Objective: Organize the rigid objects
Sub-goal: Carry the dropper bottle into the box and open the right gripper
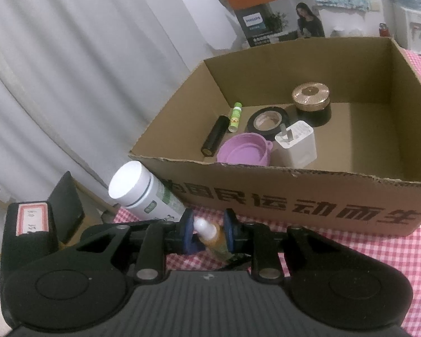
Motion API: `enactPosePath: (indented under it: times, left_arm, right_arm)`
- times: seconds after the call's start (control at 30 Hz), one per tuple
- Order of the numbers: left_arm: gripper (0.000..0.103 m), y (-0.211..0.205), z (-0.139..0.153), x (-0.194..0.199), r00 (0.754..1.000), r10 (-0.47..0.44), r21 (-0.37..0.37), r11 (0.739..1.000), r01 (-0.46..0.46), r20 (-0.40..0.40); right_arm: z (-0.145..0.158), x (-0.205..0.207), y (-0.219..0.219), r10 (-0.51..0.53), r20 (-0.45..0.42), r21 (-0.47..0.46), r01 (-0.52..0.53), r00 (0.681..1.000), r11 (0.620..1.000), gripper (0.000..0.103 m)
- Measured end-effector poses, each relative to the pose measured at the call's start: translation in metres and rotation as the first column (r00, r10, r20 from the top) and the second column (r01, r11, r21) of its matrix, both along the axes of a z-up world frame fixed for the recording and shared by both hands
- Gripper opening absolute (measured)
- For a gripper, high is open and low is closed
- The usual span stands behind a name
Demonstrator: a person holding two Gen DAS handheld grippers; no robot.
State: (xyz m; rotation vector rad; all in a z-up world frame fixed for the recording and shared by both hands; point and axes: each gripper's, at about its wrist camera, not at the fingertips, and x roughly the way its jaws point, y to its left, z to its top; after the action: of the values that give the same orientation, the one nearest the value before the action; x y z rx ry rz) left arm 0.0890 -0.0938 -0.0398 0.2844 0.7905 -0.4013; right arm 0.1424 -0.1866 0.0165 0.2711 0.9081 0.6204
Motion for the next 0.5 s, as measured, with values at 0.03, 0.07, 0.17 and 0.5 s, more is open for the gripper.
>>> enactPosePath:
  times: [0.03,0.07,0.17,0.5]
  left_arm:
    - [0.031,-0.001,0.002,-0.001,1.0,-0.002,0.0,1.0,0.002,0.004]
    - [0.031,-0.001,0.003,-0.003,1.0,-0.003,0.001,1.0,0.003,0.008]
    - [0.031,-0.002,0.006,-0.007,1.0,-0.001,0.004,1.0,0.0,0.016]
    - [0.031,-0.003,0.027,-0.022,0.999,0.004,0.008,1.0,-0.004,0.052]
  right_arm:
    - [0.002,-0.001,0.0,0.0,0.005,0.002,0.0,1.0,1.0,0.024]
    - [0.003,-0.002,0.0,0.002,0.01,0.001,-0.002,1.0,1.0,0.024]
    - [0.007,-0.005,-0.001,0.003,0.02,0.003,-0.003,1.0,1.0,0.024]
    - [0.022,-0.018,-0.005,0.008,0.069,0.009,-0.009,0.998,1.0,0.023]
